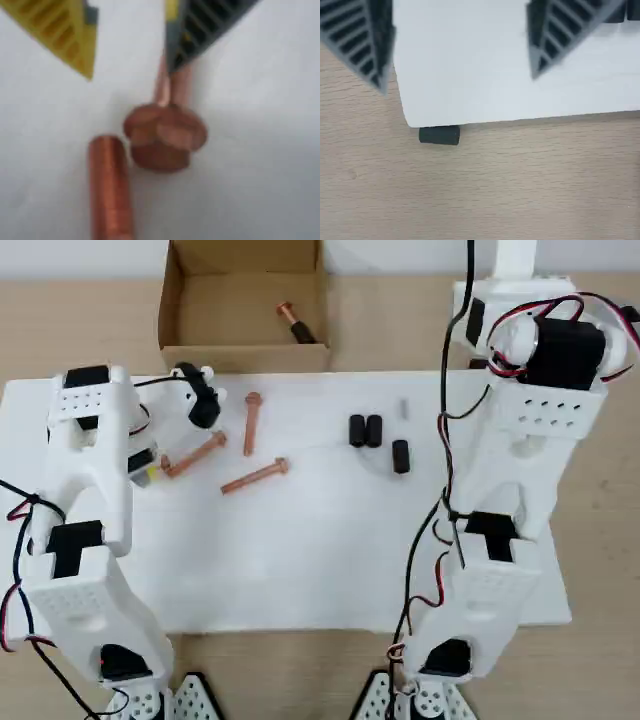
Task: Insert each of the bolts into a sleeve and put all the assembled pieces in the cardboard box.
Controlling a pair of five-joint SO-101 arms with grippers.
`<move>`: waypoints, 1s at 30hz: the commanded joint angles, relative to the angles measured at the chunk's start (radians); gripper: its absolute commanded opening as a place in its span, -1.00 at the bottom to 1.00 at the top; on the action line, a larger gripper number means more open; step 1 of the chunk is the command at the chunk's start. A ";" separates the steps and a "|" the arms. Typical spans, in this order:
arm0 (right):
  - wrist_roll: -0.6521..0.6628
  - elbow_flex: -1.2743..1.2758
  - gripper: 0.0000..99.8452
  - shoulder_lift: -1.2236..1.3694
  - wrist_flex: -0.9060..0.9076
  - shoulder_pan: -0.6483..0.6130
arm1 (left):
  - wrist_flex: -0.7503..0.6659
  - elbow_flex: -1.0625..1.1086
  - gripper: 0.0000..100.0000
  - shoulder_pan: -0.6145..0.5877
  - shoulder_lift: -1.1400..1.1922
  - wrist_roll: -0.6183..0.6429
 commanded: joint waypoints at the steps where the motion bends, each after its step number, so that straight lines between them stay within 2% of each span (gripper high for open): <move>1: 0.003 0.001 -0.55 -0.047 0.014 -0.022 | -0.037 0.021 -0.79 0.008 -0.007 -0.012; 10: 0.003 0.001 -0.55 -0.047 0.014 -0.022 | -0.187 0.118 -0.79 0.008 -0.007 -0.011; 22: 0.003 0.001 -0.55 -0.047 0.014 -0.022 | -0.186 0.120 -0.80 0.012 0.036 -0.011; 25: 0.003 0.001 -0.55 -0.047 0.014 -0.022 | -0.184 0.117 -1.00 0.014 0.061 -0.008; 30: 0.002 0.001 -0.55 -0.047 0.014 -0.024 | -0.176 0.089 -0.98 0.023 0.059 0.060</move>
